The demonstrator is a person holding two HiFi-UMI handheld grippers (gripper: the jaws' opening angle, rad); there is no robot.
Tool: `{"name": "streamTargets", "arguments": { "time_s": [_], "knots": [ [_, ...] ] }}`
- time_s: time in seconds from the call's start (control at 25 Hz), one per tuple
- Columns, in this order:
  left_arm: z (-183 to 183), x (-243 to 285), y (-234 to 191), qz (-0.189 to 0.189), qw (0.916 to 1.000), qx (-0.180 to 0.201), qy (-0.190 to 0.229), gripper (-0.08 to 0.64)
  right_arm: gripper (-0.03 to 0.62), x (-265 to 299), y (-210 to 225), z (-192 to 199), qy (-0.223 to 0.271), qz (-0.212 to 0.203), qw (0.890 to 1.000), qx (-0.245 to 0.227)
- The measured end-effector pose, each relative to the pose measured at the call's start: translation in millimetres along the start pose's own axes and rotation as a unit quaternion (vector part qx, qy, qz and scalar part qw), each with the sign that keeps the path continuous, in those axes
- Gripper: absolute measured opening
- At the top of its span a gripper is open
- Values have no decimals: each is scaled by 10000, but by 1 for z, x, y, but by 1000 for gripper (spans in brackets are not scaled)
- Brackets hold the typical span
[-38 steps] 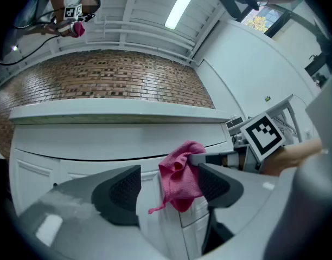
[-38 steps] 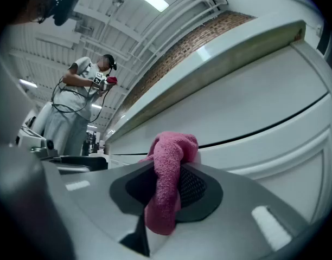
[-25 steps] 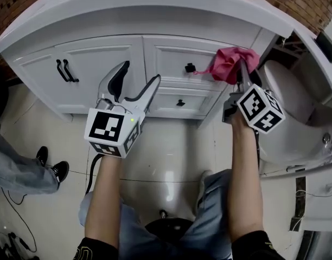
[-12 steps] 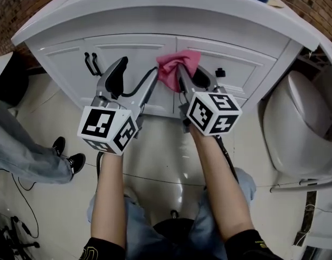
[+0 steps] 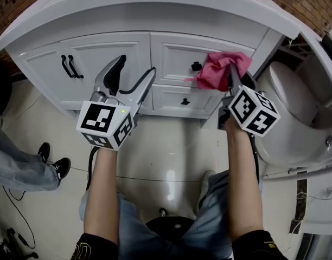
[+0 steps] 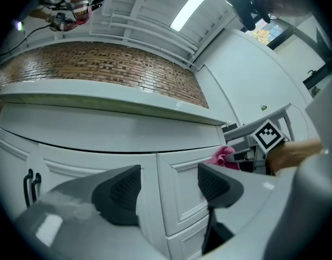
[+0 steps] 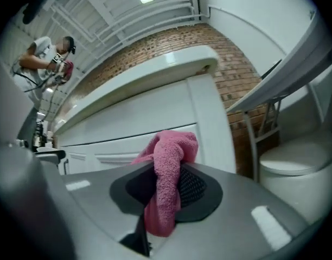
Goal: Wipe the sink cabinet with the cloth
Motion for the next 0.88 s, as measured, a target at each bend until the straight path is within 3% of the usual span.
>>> {"name": "streamTargets", "arguments": {
  "time_s": [0.12, 0.2, 0.28, 0.4, 0.52, 0.64, 0.76, 0.88],
  "knots": [
    [-2, 4, 8, 83, 10000, 16, 31, 331, 78, -19, 43, -8, 28, 622, 9979, 179],
    [-3, 3, 8, 61, 10000, 38, 50, 331, 78, -21, 44, -5, 52, 548, 9978, 366],
    [-4, 0, 4, -15, 10000, 35, 56, 331, 78, -15, 24, 3, 35, 134, 9987, 482],
    [-6, -6, -5, -152, 9998, 67, 63, 331, 78, 4, -34, 18, -78, -800, 9960, 394],
    [-8, -13, -18, -319, 9994, 40, 114, 331, 77, 32, -90, 34, -160, -1666, 9851, 387],
    [-9, -23, -25, -506, 9985, -15, 187, 331, 77, 58, -126, 53, -195, -2328, 9694, 751],
    [-9, -29, -24, -490, 9986, 143, 128, 330, 77, 74, -147, 71, -361, -2610, 9611, 828],
    [-9, -31, -27, -449, 9986, 273, 36, 330, 77, 75, -142, 73, -452, -2472, 9642, 848]
  ]
}}
Point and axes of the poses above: the fingertips, and each gripper's own axes: x forward along the fingers, y to its right, z out of its underside, the point moved 10 cm from there along -x, backward along the fingers, and after that the axes turned 8 degrees about -z, right-handed, at the moved point
